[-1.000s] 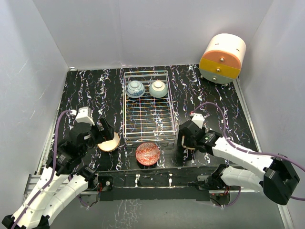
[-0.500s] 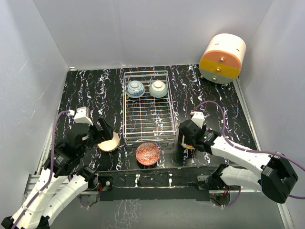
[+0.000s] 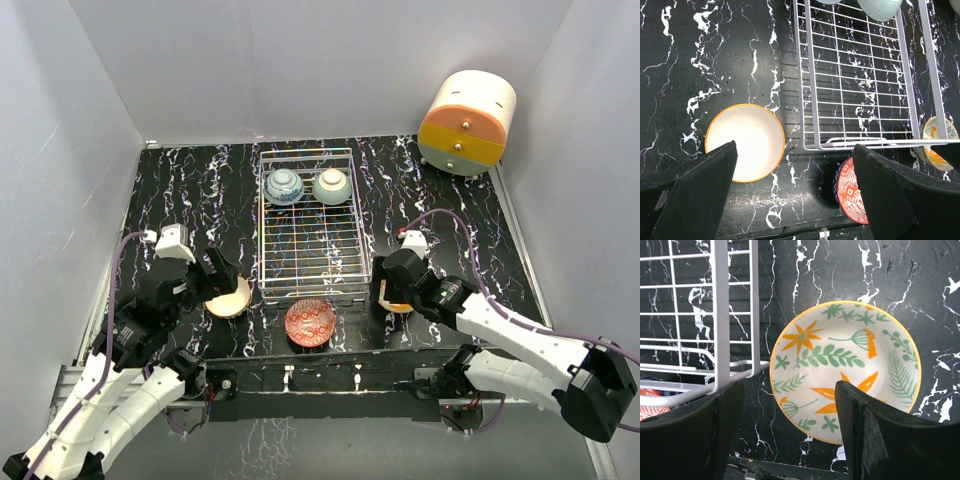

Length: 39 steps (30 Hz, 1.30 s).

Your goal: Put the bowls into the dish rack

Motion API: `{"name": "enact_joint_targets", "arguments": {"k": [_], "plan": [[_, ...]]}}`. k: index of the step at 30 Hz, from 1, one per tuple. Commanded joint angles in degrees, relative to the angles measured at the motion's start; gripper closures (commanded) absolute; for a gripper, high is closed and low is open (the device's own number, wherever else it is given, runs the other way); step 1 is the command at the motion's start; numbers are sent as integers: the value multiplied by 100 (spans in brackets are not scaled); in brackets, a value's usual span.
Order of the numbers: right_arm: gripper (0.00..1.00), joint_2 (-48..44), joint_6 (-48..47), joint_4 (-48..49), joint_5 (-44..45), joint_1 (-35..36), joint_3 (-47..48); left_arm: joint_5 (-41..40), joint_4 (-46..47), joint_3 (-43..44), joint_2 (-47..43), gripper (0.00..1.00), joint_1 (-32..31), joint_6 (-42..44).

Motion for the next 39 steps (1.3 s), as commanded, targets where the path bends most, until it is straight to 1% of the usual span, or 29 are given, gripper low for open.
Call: {"name": "enact_joint_targets", "arguments": {"k": [1, 5, 12, 17, 19, 24, 31, 39], "plan": [[25, 248, -27, 167, -219, -2, -51, -18, -44, 166, 49, 3, -9, 14], [25, 457, 169, 166, -57, 4, -83, -10, -65, 182, 43, 3, -11, 16], [26, 666, 121, 389, 213, -3, -97, -24, -73, 236, 82, 3, -11, 30], [27, 1024, 221, 399, 319, -6, -60, -15, -89, 222, 49, 3, -12, 2], [28, 1188, 315, 397, 320, -5, -56, -19, -111, 240, 32, 3, -7, -9], [42, 1219, 686, 302, 613, -16, -83, -16, -134, 253, -3, 3, -13, -24], [44, 1085, 611, 334, 950, -148, 189, 7, -128, 255, 53, 3, -11, -15], [45, 1320, 458, 352, 858, -433, 180, -5, -140, 231, -91, 3, -13, -68]]}}
